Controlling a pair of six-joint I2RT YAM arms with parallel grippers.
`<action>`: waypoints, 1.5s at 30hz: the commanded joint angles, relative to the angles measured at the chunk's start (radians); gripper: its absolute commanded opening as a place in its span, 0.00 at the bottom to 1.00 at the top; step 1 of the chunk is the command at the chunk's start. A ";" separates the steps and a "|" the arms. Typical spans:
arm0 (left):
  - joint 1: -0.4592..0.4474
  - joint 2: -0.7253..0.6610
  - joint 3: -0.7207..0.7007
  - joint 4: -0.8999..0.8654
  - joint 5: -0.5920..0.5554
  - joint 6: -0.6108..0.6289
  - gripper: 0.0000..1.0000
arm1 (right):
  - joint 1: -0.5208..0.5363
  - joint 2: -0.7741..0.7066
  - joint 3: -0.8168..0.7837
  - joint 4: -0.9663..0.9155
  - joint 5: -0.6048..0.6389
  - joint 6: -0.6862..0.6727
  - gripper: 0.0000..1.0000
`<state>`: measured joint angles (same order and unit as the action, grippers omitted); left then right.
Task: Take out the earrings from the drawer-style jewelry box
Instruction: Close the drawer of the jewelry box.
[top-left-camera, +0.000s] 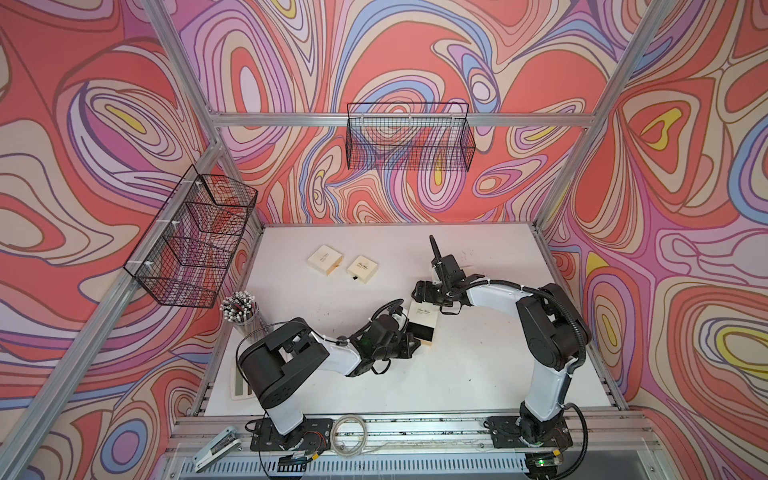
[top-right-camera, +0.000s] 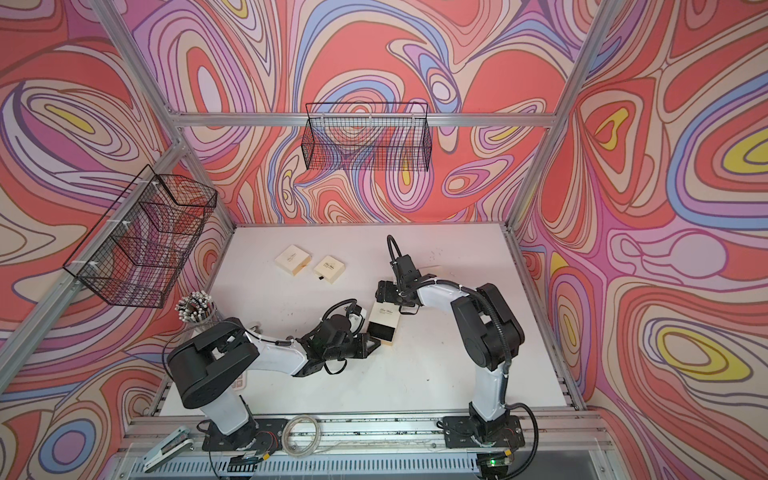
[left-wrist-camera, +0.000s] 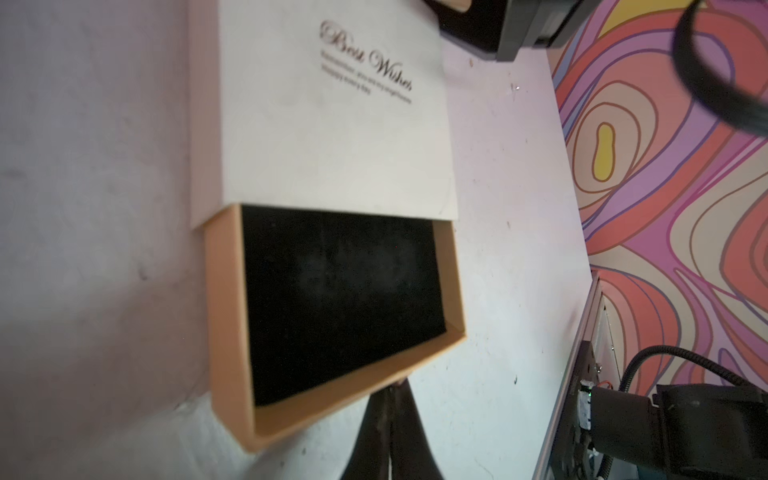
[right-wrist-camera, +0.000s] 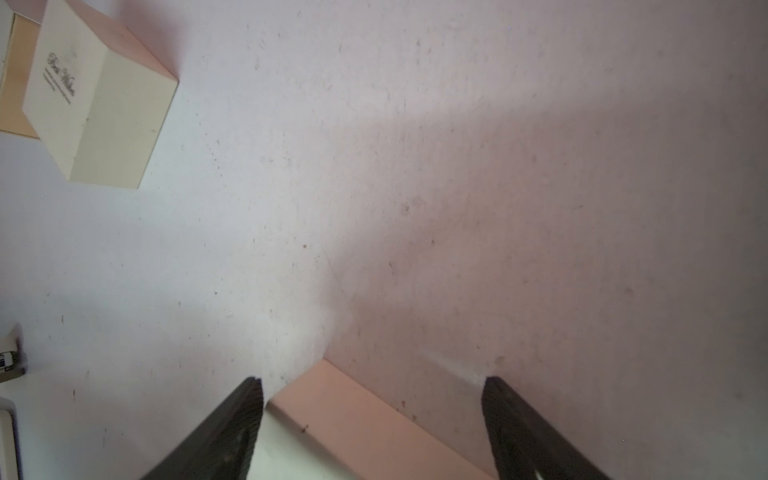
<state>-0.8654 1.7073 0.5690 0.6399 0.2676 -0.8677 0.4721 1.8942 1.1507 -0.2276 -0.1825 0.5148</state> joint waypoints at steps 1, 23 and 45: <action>-0.004 0.024 0.040 0.009 -0.036 0.006 0.00 | 0.005 -0.020 -0.024 0.003 -0.025 -0.003 0.86; -0.004 0.154 0.119 0.090 -0.090 0.074 0.00 | 0.013 -0.059 -0.069 0.034 -0.057 0.040 0.86; -0.034 -0.319 -0.076 -0.180 -0.221 0.109 0.16 | 0.013 -0.283 -0.089 0.002 0.154 0.137 0.94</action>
<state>-0.9016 1.4738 0.4782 0.6716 0.1364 -0.7681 0.4793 1.6905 1.0878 -0.2298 -0.0868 0.6174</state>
